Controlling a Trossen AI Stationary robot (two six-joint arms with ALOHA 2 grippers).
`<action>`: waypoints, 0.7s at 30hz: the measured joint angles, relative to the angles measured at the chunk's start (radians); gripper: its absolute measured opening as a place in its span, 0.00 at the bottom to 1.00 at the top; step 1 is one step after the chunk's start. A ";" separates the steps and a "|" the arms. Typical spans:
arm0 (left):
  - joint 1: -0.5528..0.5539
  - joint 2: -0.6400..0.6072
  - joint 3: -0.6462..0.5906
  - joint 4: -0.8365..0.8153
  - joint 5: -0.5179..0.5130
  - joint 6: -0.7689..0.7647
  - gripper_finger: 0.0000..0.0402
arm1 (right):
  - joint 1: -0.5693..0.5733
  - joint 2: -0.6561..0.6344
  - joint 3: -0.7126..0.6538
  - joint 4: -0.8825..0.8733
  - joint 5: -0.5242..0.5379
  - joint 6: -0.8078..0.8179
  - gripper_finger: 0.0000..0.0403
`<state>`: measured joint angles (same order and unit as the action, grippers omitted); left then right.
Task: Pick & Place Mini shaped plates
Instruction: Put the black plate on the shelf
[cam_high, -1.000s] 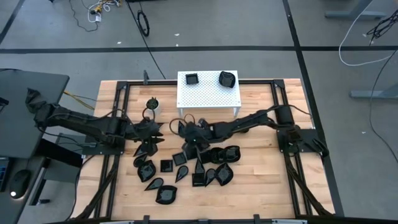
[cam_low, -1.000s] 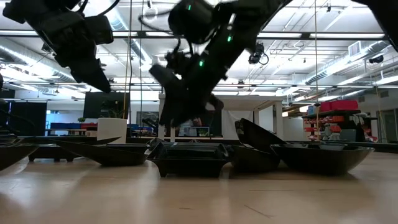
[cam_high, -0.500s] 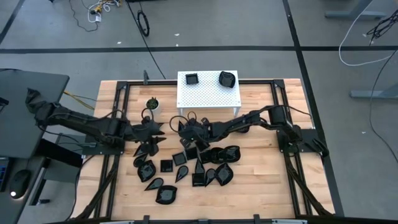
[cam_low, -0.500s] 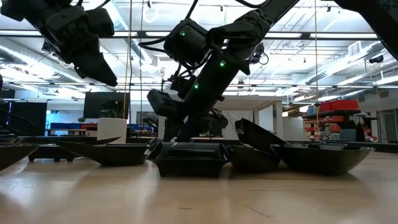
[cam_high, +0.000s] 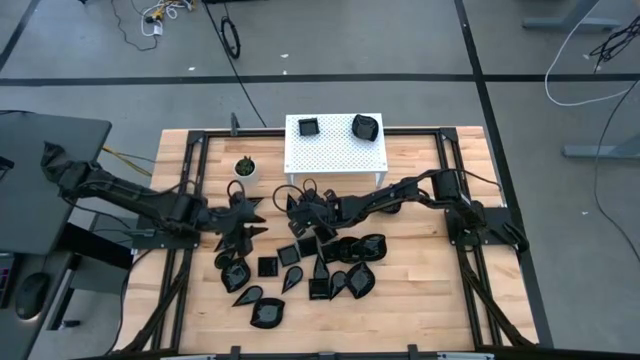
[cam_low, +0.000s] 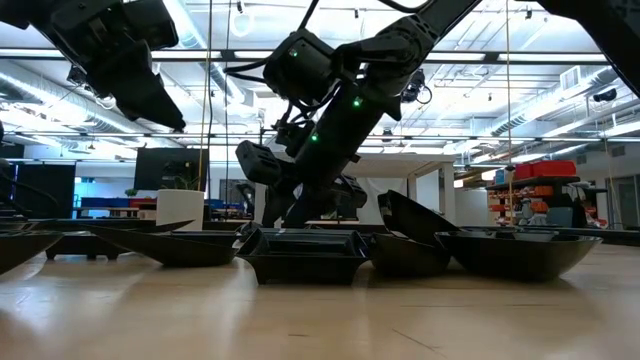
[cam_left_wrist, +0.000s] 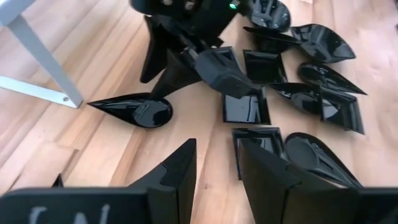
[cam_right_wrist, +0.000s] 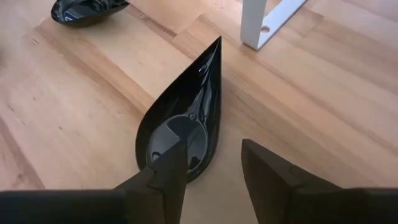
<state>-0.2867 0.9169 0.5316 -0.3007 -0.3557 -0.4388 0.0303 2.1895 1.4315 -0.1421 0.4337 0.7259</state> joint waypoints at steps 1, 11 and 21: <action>-0.003 0.000 0.000 0.002 0.000 0.001 0.31 | 0.000 0.000 0.000 0.000 -0.004 0.002 0.38; -0.009 0.000 0.000 0.003 -0.011 0.006 0.31 | 0.007 0.034 -0.001 0.027 -0.019 0.023 0.26; -0.010 0.000 0.000 0.016 -0.044 0.016 0.31 | 0.017 0.043 0.000 0.047 0.003 -0.032 0.02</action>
<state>-0.2962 0.9173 0.5316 -0.2843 -0.3995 -0.4225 0.0475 2.2328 1.4311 -0.0948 0.4368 0.6942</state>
